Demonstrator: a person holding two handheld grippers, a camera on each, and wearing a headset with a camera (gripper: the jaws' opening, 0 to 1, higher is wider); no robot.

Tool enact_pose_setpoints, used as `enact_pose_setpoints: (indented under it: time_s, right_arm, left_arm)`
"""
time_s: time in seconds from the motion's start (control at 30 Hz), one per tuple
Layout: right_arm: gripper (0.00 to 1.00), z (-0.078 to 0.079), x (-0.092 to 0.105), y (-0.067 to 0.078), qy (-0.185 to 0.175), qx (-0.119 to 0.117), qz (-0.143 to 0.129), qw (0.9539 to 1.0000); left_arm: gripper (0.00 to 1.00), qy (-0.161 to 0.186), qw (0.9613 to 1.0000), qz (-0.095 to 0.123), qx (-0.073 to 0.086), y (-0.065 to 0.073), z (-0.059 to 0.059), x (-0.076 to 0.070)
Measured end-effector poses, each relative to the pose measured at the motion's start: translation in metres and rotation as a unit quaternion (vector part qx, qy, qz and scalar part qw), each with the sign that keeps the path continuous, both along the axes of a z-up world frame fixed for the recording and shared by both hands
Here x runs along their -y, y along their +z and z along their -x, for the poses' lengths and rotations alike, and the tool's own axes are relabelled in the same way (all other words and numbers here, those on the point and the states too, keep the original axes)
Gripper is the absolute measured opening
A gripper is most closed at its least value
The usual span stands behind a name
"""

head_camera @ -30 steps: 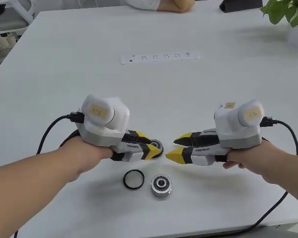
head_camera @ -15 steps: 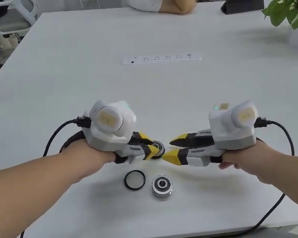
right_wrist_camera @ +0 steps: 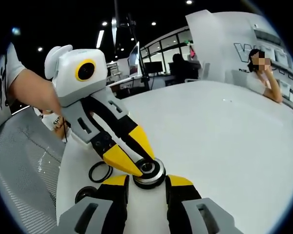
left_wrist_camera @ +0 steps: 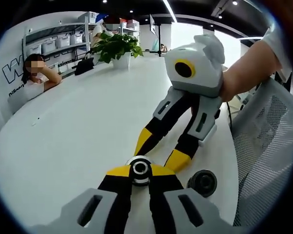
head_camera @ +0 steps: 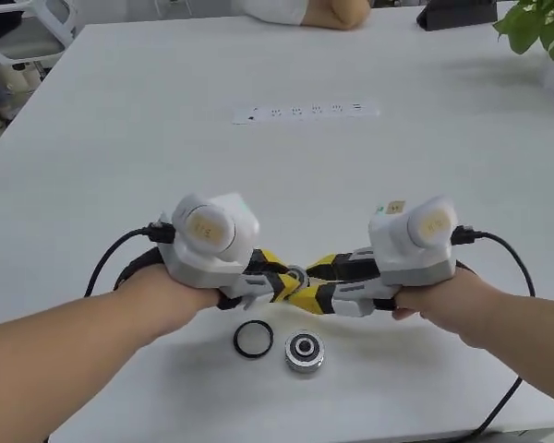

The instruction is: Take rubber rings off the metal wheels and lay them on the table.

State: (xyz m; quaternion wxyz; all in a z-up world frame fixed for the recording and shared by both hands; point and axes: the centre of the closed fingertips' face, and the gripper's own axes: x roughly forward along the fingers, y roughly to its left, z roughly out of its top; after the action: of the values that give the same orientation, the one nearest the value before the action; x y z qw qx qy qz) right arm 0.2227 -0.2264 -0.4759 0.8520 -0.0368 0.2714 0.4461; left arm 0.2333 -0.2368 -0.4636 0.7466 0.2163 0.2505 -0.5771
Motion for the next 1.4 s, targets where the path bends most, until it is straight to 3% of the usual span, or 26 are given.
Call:
enact_pose_setpoints:
  time_s: [0.17,0.6,1.17,1.4]
  right_arm:
    - [0.25,-0.004,0.001,0.003,0.001,0.021,0.013,0.9997]
    - [0.16,0.003,0.010,0.000,0.004,0.025,0.036,0.9990]
    - [0.03,0.003,0.015,-0.002,-0.005,0.020,0.038,0.9991]
    - [0.00,0.000,0.019,-0.001,-0.026,0.000,0.018,0.9995]
  left_arm:
    - [0.07,0.001,1.0000,0.000,0.000,0.000,0.001,0.000]
    - [0.07,0.006,1.0000,0.003,0.000,0.001,0.000,0.000]
    - [0.07,0.012,0.9999,0.004,-0.003,0.002,0.001,0.000]
    - [0.07,0.013,0.9999,0.006,-0.002,0.002,0.001,0.000]
